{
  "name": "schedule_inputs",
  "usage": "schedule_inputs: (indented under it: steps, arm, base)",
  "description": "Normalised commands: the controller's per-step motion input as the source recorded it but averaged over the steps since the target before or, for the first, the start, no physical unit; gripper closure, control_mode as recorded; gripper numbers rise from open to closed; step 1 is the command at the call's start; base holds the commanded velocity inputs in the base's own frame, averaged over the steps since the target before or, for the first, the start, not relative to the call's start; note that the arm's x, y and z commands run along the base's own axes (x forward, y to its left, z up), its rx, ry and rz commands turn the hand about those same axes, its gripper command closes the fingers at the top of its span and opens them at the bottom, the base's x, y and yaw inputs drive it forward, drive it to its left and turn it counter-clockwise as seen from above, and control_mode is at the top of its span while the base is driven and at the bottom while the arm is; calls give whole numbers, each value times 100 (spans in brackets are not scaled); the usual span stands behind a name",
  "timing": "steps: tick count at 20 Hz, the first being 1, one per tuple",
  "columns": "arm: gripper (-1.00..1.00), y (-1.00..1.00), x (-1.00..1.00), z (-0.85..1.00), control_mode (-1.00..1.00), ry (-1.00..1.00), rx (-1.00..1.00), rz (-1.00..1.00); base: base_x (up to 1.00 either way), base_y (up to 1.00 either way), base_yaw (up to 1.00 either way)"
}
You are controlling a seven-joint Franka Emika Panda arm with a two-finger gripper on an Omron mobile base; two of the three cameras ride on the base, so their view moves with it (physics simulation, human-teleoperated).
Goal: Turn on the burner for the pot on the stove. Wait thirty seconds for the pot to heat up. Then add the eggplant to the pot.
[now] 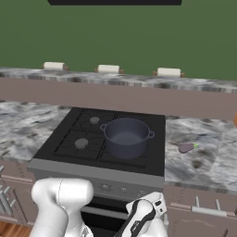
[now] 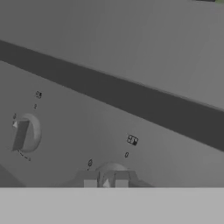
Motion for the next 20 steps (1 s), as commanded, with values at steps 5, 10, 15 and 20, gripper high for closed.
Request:
schedule_inputs:
  steps: [5,10,15,20]
  arm:
    - [100,14,-19,-97,-100,4,-29,36]
    - [100,28,-28,-100,-100,9,-35,51]
    - [100,35,-33,-100,-100,22,-41,67]
    - [100,38,-50,-100,-100,26,-40,69]
  base:
    - [0,0,0]
    - [0,0,0]
    - [0,0,0]
    - [0,0,0]
